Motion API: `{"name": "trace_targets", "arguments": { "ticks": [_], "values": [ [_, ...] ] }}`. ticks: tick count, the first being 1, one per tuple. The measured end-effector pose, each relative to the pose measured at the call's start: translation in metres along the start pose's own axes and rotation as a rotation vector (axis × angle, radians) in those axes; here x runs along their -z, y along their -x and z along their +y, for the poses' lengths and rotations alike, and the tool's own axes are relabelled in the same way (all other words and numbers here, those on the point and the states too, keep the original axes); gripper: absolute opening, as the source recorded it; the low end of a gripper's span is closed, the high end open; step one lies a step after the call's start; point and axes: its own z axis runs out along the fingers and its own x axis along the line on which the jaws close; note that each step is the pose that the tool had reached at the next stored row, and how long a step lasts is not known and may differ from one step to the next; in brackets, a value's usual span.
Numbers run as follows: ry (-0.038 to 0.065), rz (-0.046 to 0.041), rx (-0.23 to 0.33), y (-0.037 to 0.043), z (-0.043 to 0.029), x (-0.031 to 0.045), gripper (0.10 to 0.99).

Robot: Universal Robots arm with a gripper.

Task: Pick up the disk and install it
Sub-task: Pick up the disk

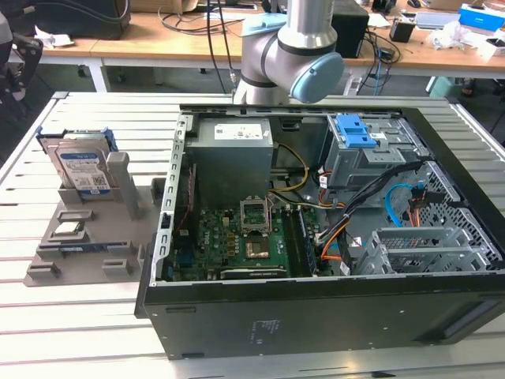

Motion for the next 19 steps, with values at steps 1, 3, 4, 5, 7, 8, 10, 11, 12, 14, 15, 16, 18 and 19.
{"name": "trace_targets", "arguments": {
  "ticks": [1,3,4,5,7,8,10,11,12,14,15,16,18,19],
  "values": [
    [0.001,0.0013,0.028,0.0000,0.0000,0.0000,0.106],
    [0.001,0.0027,0.061,0.0000,0.0000,0.0000,0.106],
    [0.002,0.0035,0.078,0.0000,0.0000,0.0000,0.106],
    [0.002,0.0045,0.098,0.0000,0.0000,0.0000,0.106],
    [0.004,0.0069,0.154,0.0000,0.0000,0.0000,0.106],
    [0.005,0.0089,0.197,0.0000,0.0000,0.0000,0.106],
    [0.005,0.0104,0.230,0.0000,0.0000,0.0000,0.106],
    [0.006,0.0115,0.255,0.0000,0.0000,0.0000,0.106],
    [0.007,0.0134,0.297,0.0000,0.0000,0.0000,0.106],
    [0.008,0.0160,0.354,0.0000,0.0000,0.0000,0.106],
    [0.009,0.0172,0.380,0.0000,0.0000,0.0000,0.106],
    [0.010,0.0184,0.409,0.0000,0.0000,0.0000,0.106],
    [0.010,0.0198,0.441,0.0000,0.0000,0.0000,0.106],
    [0.011,0.0211,0.469,0.0000,0.0000,0.0000,0.106]
  ]
}}
